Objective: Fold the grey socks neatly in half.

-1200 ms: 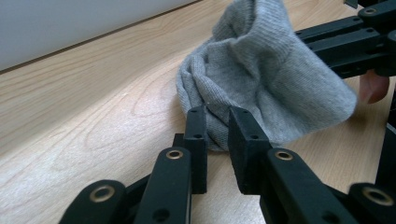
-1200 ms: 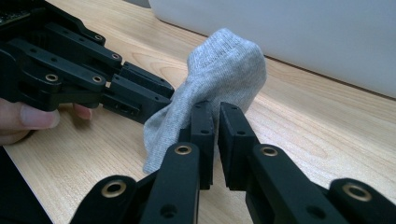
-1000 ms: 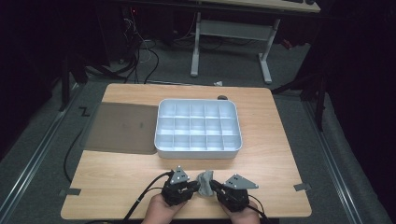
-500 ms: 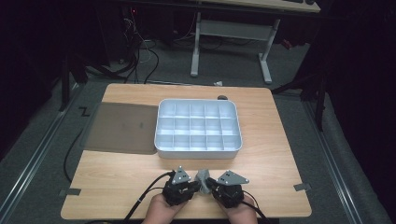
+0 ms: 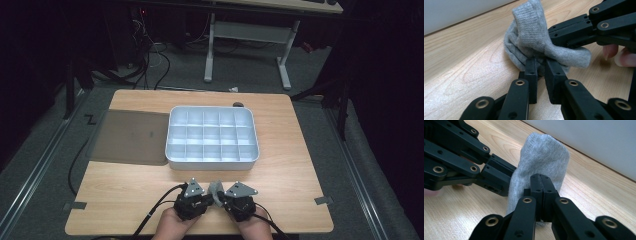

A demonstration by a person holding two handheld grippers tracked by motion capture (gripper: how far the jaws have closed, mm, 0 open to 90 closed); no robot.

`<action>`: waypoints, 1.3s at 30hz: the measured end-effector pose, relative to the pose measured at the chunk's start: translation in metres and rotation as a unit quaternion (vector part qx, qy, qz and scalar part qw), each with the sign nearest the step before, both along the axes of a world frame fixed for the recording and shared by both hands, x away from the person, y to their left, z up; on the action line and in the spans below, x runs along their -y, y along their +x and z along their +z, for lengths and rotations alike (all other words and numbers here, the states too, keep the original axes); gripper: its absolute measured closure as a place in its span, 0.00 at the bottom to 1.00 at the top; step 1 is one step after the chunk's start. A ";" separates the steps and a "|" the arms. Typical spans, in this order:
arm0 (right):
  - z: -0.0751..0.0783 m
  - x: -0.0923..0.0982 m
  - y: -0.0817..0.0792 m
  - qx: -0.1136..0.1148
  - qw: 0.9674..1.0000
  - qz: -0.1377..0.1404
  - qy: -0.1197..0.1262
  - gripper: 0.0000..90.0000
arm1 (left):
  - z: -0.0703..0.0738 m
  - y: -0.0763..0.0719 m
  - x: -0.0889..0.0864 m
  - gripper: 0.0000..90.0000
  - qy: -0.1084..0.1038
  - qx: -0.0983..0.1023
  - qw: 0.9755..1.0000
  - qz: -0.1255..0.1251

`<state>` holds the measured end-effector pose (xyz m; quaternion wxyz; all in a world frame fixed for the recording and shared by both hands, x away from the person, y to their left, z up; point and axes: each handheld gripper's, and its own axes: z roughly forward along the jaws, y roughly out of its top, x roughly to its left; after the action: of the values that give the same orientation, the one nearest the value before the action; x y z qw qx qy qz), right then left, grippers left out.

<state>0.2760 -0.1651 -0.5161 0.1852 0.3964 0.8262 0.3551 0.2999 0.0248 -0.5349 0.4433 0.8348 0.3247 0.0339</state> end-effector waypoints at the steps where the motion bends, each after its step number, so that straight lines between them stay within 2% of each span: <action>1: -0.001 0.000 0.000 0.003 1.000 0.000 0.002 1.00 | 0.001 -0.001 -0.001 0.90 -0.002 0.000 1.000 0.001; 4: -0.002 0.002 -0.001 0.003 1.000 0.000 0.005 1.00 | 0.008 -0.004 -0.009 0.90 -0.017 0.022 0.999 0.016; 5: -0.003 0.002 -0.001 0.004 1.000 0.000 0.006 1.00 | 0.013 -0.005 -0.013 0.90 -0.028 0.034 0.999 0.029; 9: -0.003 0.001 -0.002 0.006 1.000 0.002 0.002 1.00 | 0.030 -0.008 -0.014 0.92 -0.060 0.075 0.994 0.049; 13: -0.003 0.001 -0.002 0.008 1.000 0.004 0.002 1.00 | 0.039 -0.006 0.001 0.92 -0.078 0.079 0.993 0.044; 16: -0.003 0.001 -0.002 0.011 1.000 0.006 0.002 1.00 | 0.038 -0.003 0.017 0.93 -0.065 0.083 0.994 0.038; 17: -0.004 0.001 -0.002 0.011 1.000 0.006 0.002 1.00 | 0.035 0.000 0.020 0.94 -0.057 0.078 0.994 0.042; 20: -0.004 0.001 -0.003 0.014 1.000 0.006 0.002 1.00 | 0.028 0.003 0.019 0.96 -0.032 0.081 0.995 0.056; 25: -0.004 0.001 -0.003 0.016 1.000 0.006 0.001 1.00 | 0.019 0.004 0.013 0.97 -0.011 0.078 0.995 0.061; 32: -0.005 0.001 -0.004 0.018 1.000 0.001 0.006 1.00 | 0.010 0.009 0.012 0.99 0.004 0.073 0.996 0.058; 39: -0.005 0.002 -0.003 0.015 1.000 0.001 0.012 1.00 | 0.006 0.010 0.010 1.00 0.005 0.070 0.996 0.051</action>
<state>0.2730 -0.1671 -0.5206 0.1923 0.3924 0.8193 0.3713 0.3100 0.0152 -0.5291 0.4583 0.8151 0.3349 0.1159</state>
